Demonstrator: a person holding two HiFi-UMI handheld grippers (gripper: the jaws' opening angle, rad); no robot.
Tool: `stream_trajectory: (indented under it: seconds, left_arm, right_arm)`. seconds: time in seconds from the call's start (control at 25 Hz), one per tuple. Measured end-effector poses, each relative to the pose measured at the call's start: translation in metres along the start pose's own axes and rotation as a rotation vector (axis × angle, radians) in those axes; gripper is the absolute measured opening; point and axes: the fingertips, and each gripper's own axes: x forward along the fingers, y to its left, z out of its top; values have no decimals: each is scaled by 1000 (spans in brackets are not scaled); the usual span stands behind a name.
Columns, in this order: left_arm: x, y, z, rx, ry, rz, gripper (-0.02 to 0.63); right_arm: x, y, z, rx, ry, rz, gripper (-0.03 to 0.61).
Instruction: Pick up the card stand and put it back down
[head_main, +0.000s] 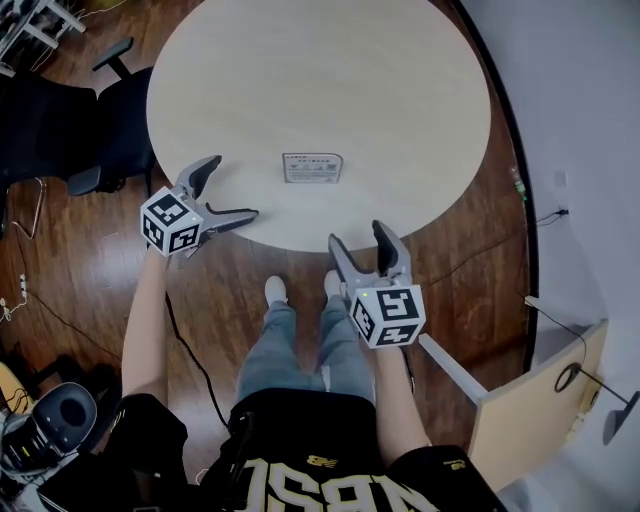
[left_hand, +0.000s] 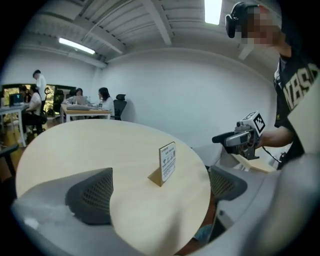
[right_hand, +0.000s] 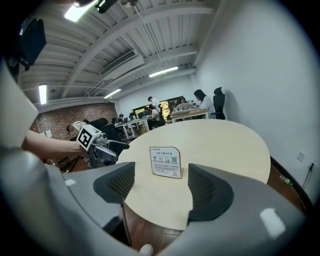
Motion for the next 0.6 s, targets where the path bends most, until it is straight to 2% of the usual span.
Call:
stream_trajectory:
  seconds: [0.12,0.32,0.48,0.6]
  left_arm:
    - [29,-13,-2,16,24,-89,614]
    - [76,-26,0,21,28,-148,568]
    - [107,-38,5,14,30,-185,491]
    - [123,-36,9,7,21,-154,411]
  right_arm:
    - [-3,-3,-2,-1,-4,-12,337]
    - [-10,-15,-1,5,-12,-35,337]
    - [-16,-26,-2,8,-16,-49,337]
    - [-20,-33,-5,18,-18,-59,337]
